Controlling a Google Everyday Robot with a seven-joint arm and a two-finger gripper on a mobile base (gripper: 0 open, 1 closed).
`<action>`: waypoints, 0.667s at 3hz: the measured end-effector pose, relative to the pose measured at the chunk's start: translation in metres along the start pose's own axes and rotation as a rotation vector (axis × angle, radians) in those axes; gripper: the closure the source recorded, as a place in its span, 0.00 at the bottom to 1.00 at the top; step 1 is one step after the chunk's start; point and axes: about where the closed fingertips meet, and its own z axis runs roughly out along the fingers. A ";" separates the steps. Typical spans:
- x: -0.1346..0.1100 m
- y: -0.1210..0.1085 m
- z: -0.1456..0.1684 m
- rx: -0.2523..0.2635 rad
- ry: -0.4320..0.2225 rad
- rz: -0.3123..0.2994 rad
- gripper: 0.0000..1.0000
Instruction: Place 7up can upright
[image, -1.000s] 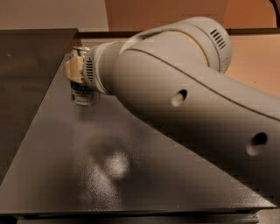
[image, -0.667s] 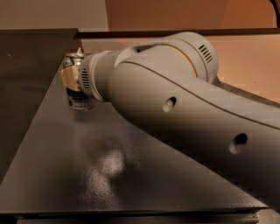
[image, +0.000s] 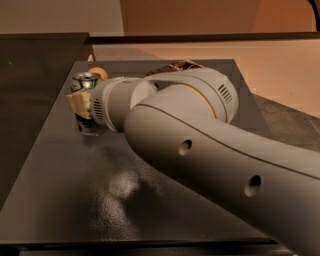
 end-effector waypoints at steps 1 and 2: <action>-0.008 0.004 -0.004 -0.010 0.049 0.012 1.00; -0.014 0.007 -0.014 -0.027 0.095 0.002 1.00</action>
Offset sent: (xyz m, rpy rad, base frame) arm -0.0061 0.0181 -0.0334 0.0577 -0.1438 -0.0977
